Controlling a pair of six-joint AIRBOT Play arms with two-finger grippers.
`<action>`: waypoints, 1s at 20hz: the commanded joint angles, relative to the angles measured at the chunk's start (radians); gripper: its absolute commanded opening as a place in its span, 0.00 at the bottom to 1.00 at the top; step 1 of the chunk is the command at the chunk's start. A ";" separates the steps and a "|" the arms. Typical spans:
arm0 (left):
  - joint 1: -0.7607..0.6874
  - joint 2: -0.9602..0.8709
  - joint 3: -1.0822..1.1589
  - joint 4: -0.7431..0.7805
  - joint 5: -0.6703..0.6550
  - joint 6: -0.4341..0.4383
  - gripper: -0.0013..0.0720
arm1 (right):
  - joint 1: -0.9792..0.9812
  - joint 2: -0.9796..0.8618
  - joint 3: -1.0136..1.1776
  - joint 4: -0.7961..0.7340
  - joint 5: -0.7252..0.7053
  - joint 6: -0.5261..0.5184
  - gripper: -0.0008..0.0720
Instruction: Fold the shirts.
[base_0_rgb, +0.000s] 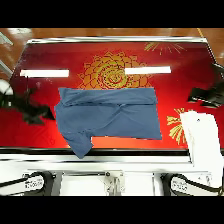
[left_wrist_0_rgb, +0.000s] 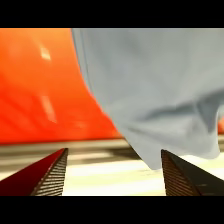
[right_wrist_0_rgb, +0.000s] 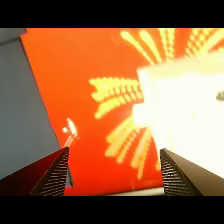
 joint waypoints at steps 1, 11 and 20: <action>0.126 0.201 -0.402 -0.231 0.179 0.097 0.90 | -0.164 0.082 -0.081 0.154 0.032 -0.055 0.93; 0.035 0.100 -0.538 -0.389 0.429 0.141 0.90 | -0.137 0.086 -0.129 0.158 0.027 -0.058 0.93; -0.056 0.032 -0.537 -0.515 0.478 0.183 0.07 | -0.137 0.086 -0.223 0.061 0.089 -0.063 0.93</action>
